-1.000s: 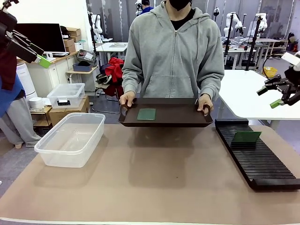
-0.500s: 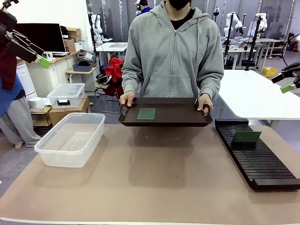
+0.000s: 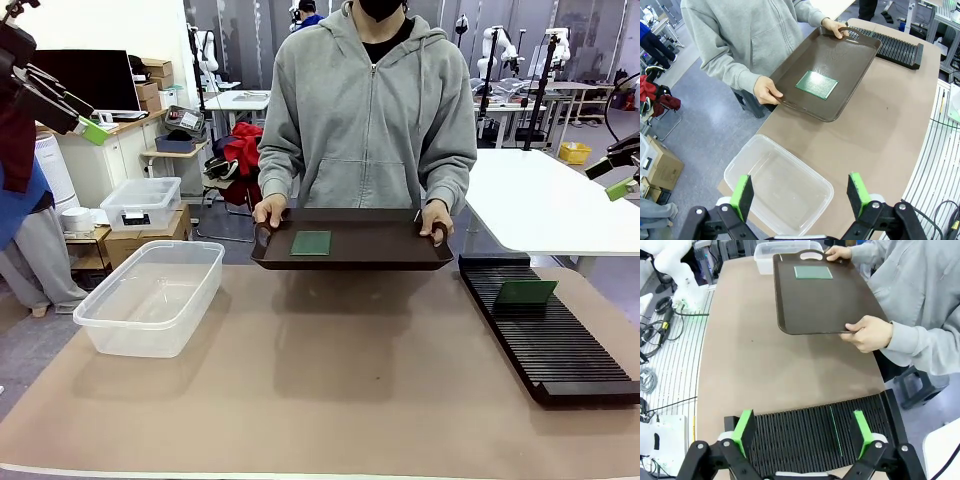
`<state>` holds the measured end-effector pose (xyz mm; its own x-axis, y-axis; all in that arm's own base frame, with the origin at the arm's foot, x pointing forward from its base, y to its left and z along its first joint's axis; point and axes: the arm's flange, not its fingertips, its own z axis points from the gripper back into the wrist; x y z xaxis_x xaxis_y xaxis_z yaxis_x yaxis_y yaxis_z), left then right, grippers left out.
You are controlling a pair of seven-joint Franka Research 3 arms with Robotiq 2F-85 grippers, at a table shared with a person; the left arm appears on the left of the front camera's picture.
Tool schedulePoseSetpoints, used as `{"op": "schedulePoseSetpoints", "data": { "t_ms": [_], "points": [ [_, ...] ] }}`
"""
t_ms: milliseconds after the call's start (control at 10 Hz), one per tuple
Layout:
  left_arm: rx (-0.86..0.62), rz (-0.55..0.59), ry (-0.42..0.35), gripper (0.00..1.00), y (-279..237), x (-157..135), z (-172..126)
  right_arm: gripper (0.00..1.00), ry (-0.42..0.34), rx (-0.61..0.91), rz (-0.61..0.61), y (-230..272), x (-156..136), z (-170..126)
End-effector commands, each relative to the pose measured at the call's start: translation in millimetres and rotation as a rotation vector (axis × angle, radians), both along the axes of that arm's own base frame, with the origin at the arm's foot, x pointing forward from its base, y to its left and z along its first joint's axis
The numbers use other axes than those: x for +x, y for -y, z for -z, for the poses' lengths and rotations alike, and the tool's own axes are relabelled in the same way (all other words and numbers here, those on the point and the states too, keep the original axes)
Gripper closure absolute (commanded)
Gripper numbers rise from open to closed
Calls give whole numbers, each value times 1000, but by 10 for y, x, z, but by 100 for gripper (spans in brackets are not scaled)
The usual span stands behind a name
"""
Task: Sort PCBs into racks and boxes based on the side picked up.
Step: Pick up the Blank PCB handed by the Human.
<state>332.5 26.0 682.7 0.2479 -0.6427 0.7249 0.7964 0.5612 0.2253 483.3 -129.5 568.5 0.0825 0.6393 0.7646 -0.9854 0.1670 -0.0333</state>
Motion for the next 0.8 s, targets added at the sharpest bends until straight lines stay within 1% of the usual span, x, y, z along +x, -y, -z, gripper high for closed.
{"op": "schedulePoseSetpoints", "data": {
  "t_ms": [0,100,200,300,400,600,700],
  "points": [
    [-3,-2,-1,0,-9,-2,14,0,5,77,-24,-64,38,31],
    [-3,-2,-1,0,-9,-2,14,0,-3,125,70,-179,-80,-28],
    [-3,-2,-1,0,-9,-2,14,0,-16,147,84,-218,-187,-115],
    [-3,-2,-1,0,-9,-2,14,0,-10,176,103,-217,-202,-152],
    [-3,-2,-1,0,-9,-2,14,0,15,193,134,-274,-300,-160],
    [-3,-2,-1,0,-9,-2,14,0,33,221,141,-205,-396,-281],
    [-3,-2,-1,0,-9,-2,14,0,46,233,178,-238,-457,-264]
  ]
}}
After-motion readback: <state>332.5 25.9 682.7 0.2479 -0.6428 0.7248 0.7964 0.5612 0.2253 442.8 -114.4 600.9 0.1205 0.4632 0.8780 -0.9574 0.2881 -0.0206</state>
